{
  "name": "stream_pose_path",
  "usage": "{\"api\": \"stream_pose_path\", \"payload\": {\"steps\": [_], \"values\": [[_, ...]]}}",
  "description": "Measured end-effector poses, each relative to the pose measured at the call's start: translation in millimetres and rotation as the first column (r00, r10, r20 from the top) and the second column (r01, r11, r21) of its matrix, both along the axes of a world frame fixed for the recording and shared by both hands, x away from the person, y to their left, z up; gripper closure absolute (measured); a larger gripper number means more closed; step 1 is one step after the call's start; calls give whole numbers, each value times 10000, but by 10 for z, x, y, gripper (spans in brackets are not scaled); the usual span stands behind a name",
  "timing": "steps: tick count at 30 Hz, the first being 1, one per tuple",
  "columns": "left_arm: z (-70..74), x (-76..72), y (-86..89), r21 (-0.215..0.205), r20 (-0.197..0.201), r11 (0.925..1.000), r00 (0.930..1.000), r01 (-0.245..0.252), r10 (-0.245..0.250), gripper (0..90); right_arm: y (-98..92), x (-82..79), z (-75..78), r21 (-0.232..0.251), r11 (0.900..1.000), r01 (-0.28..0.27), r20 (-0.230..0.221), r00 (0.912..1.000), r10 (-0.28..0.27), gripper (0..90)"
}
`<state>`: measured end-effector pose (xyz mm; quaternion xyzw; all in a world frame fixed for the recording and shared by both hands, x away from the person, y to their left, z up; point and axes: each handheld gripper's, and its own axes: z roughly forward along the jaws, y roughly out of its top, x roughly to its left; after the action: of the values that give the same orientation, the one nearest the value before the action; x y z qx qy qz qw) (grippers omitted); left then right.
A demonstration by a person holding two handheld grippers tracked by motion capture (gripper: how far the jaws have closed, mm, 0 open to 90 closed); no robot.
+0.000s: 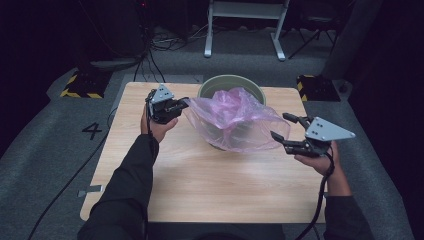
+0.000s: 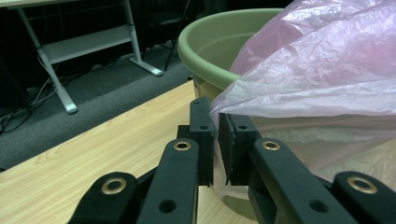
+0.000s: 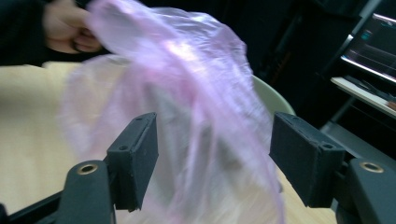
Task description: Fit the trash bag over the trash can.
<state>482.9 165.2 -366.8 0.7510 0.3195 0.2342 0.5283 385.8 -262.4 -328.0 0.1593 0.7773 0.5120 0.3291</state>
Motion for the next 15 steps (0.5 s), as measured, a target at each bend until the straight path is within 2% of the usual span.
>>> {"api": "stream_pose_path", "payload": {"steps": [2, 3, 4, 5, 7, 9, 10, 13, 15], "values": [[-2, 15, -6, 34, -13, 10000, 10000, -9, 9, 842, 88, 149, 27, -540, 9965, 646, -75, 9979, -651, 347], [-4, 23, -6, 1, -36, 10000, 10000, -9, 9, 851, 117, 224, 30, -691, 9946, 775, -129, 9968, -786, 396], [-5, 28, -7, 20, -43, 10000, 10000, -12, 12, 854, 141, 298, 30, -934, 9895, 1100, -117, 9937, -1115, 476], [-6, 34, -7, 44, -60, 10000, 10000, -14, 14, 862, 160, 364, 22, -1239, 9840, 1282, -58, 9915, -1299, 598], [-4, 49, -10, 154, -74, 9999, 10000, -2, 3, 880, 170, 478, -4, -1656, 9769, 1353, 117, 9907, -1353, 724], [1, 71, -18, 159, -14, 9999, 10000, -54, 54, 891, 167, 570, -19, -1648, 9788, 1216, -84, 9922, -1247, 823], [0, 80, -23, 204, -20, 9998, 10000, -58, 58, 897, 166, 613, -27, -1522, 9805, 1240, -30, 9920, -1259, 877], [-8, 140, -41, 302, -128, 9995, 9998, -133, 137, 899, 142, 719, -22, -874, 9847, 1508, -21, 9885, -1515, 900], [-29, 182, -63, 366, -185, 9991, 9996, -227, 234, 899, 105, 813, -6, -244, 9837, 1782, -249, 9836, -1788, 900]]}}
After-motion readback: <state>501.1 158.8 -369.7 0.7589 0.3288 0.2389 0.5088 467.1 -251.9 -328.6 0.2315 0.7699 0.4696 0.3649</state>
